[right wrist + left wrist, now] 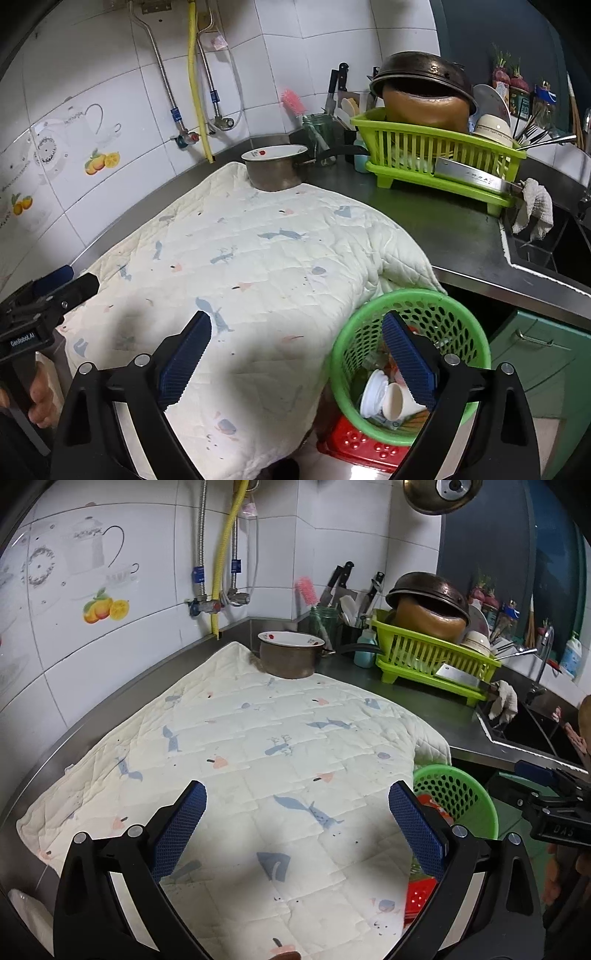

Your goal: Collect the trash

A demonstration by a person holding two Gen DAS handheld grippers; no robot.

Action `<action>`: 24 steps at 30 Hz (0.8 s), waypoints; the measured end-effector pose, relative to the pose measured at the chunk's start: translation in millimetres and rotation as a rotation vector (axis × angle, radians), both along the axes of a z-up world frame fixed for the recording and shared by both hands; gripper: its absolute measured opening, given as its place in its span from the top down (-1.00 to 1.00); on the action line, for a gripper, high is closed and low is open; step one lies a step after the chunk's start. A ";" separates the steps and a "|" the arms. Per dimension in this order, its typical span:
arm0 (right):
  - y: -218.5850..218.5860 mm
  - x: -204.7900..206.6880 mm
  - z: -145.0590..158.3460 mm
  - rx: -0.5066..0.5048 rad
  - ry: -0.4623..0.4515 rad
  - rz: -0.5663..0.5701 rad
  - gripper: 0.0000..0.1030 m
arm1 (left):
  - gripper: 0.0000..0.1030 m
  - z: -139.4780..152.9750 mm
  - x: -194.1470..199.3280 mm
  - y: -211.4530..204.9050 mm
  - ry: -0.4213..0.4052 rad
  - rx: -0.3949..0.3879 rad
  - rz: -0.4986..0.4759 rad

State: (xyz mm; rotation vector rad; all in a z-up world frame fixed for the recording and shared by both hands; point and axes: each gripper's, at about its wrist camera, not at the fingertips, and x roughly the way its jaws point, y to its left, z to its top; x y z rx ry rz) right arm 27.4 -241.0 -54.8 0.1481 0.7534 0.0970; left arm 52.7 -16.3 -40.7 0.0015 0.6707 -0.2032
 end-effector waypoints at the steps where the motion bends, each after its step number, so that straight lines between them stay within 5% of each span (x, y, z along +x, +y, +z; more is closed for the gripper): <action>1: 1.3 -0.1 0.6 0.006 0.000 0.002 -0.76 | -0.90 -0.3 -1.5 1.7 -0.002 0.000 0.005; 24: 21.9 -4.9 17.9 -0.007 -0.047 0.030 -0.77 | -0.90 5.9 -15.9 21.8 -0.029 0.003 0.066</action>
